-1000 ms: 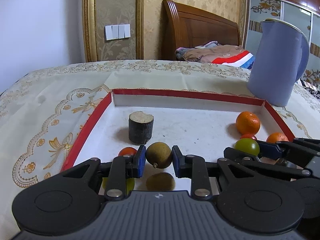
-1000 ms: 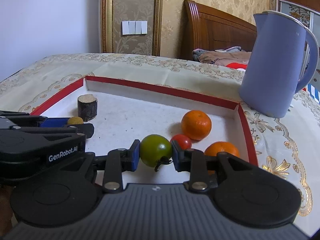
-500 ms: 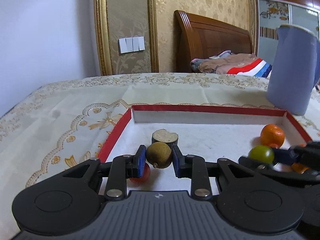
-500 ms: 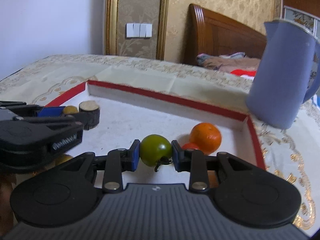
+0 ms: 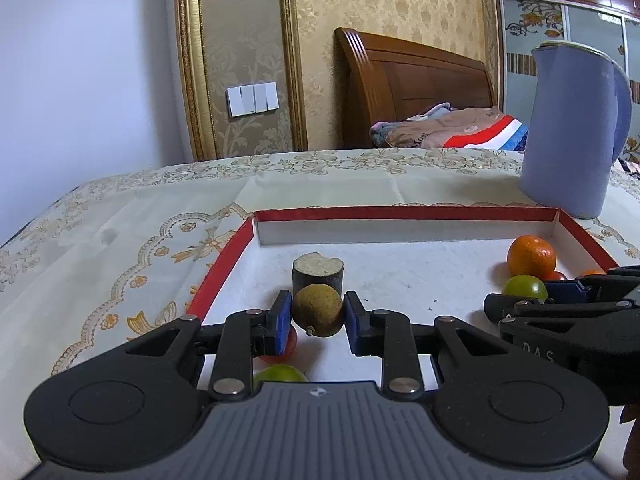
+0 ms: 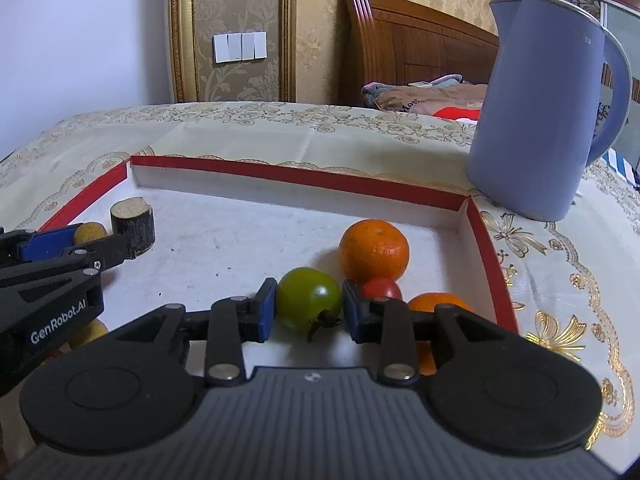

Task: Organize fruits
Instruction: 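Open the left gripper to drop the brown fruit into the tray, then open the right gripper to drop the green tomato into the tray, then lift both open grippers away from the tray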

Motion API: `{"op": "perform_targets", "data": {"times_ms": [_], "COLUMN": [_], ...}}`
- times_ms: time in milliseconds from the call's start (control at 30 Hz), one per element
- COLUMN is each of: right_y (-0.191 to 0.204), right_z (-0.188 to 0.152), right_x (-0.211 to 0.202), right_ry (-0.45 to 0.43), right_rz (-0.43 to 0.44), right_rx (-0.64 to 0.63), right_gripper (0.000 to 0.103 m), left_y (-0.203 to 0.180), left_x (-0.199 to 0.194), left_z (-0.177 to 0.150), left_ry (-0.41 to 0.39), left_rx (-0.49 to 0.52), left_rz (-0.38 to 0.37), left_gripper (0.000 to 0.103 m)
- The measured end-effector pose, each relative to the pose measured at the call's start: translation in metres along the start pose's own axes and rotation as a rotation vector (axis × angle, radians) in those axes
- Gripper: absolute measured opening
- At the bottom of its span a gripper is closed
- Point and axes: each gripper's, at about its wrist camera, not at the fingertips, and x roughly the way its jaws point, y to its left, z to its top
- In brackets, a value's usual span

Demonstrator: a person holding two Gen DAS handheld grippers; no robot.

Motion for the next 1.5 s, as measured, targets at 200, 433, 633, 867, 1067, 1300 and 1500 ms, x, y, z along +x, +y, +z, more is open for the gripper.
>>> {"op": "perform_targets", "data": {"times_ms": [200, 433, 633, 867, 1067, 1300, 1500], "right_y": [-0.001, -0.005, -0.005, -0.006, -0.008, -0.011, -0.010], "right_z": [-0.001, -0.001, -0.002, -0.003, -0.004, -0.007, -0.009], "right_x": [0.000, -0.002, -0.006, -0.010, -0.014, -0.021, -0.026], "right_ry": [-0.002, -0.003, -0.017, -0.042, -0.053, -0.064, -0.078], "right_rz": [-0.005, -0.002, -0.005, -0.027, -0.018, 0.016, 0.030], "right_rx": [0.008, 0.030, 0.033, 0.034, 0.046, 0.066, 0.067], "right_gripper": [0.038, 0.040, 0.057, 0.074, 0.083, 0.090, 0.095], "left_y": [0.005, 0.010, 0.021, 0.020, 0.022, 0.026, 0.023], "left_x": [-0.002, -0.004, -0.001, -0.001, 0.000, -0.003, -0.009], "left_z": [-0.001, -0.002, -0.002, -0.003, -0.003, -0.004, -0.006], "left_ry": [-0.009, -0.008, 0.012, 0.015, 0.027, 0.031, 0.025], "left_rx": [-0.029, -0.055, -0.101, -0.087, -0.104, -0.122, -0.103], "left_rz": [-0.012, 0.016, 0.043, 0.053, 0.050, 0.036, 0.026], "left_gripper": [0.028, 0.071, 0.071, 0.071, 0.076, 0.076, 0.077]}}
